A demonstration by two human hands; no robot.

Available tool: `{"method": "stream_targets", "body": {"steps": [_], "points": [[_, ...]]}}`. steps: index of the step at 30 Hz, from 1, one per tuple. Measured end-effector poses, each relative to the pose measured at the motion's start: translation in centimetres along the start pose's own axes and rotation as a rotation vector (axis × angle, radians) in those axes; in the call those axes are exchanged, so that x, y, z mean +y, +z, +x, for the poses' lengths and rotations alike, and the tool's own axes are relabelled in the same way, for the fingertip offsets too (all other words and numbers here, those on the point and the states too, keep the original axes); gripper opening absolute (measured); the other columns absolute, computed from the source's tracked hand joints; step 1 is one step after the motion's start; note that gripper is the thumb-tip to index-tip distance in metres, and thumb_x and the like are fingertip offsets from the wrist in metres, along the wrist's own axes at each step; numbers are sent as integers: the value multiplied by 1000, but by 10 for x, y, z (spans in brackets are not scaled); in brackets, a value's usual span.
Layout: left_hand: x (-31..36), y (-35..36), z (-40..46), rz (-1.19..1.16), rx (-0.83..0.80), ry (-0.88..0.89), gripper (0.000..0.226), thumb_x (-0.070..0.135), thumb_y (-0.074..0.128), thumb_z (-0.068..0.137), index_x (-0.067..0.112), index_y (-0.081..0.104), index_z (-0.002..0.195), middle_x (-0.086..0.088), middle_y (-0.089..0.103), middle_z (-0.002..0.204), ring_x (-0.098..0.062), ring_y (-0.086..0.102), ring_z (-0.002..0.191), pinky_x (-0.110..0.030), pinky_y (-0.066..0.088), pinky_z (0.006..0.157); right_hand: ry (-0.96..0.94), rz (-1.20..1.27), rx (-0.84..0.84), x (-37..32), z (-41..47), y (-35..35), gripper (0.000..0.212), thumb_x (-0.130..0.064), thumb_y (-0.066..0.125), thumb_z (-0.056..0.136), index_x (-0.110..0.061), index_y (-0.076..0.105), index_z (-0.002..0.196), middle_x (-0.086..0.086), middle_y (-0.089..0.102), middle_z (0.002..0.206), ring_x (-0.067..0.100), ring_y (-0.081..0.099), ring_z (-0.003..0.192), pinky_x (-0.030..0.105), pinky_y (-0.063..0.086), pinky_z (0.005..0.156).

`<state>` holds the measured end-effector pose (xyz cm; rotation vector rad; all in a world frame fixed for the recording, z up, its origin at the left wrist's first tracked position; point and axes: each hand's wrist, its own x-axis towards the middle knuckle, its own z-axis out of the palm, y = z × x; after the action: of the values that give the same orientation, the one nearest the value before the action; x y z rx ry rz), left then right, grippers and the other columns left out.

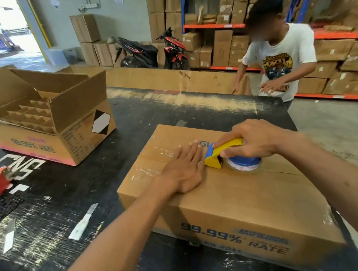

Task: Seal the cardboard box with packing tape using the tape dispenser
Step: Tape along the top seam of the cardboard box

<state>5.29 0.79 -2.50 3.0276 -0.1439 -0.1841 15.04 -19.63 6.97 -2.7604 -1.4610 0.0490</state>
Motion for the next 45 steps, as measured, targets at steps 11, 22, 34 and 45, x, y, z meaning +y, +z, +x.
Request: {"method": "stream_targets", "body": {"steps": [11, 22, 34, 45], "points": [[-2, 1, 1, 4, -8, -20, 59, 37, 6, 105, 15, -9, 158, -1, -16, 166, -12, -15, 152, -36, -8, 124, -35, 81, 37, 13, -34, -8, 43, -73, 50, 87, -60, 55, 129, -25, 42, 77, 7, 45, 76, 26, 32, 63], [7, -7, -2, 59, -4, 11, 58, 37, 9, 106, 17, -8, 158, -1, -13, 167, -10, -12, 152, -33, -7, 124, 18, 61, 2, 72, -100, -9, 46, -82, 47, 79, -66, 55, 121, -20, 50, 81, 5, 50, 77, 29, 40, 68], [111, 5, 6, 7, -55, 85, 102, 87, 11, 83, 21, -13, 157, 2, -18, 165, -8, -21, 149, -44, -9, 123, -10, 54, -23, 70, -104, -12, 42, -70, 56, 85, -58, 59, 126, -28, 41, 75, 8, 49, 79, 27, 34, 70], [110, 3, 6, 9, -65, 79, 100, 86, 14, 84, 22, -10, 158, 4, -17, 165, -7, -18, 150, -44, -8, 124, 42, 82, 4, 103, -151, -16, 50, -78, 51, 79, -60, 59, 125, -27, 44, 75, 1, 51, 72, 25, 35, 65]]}}
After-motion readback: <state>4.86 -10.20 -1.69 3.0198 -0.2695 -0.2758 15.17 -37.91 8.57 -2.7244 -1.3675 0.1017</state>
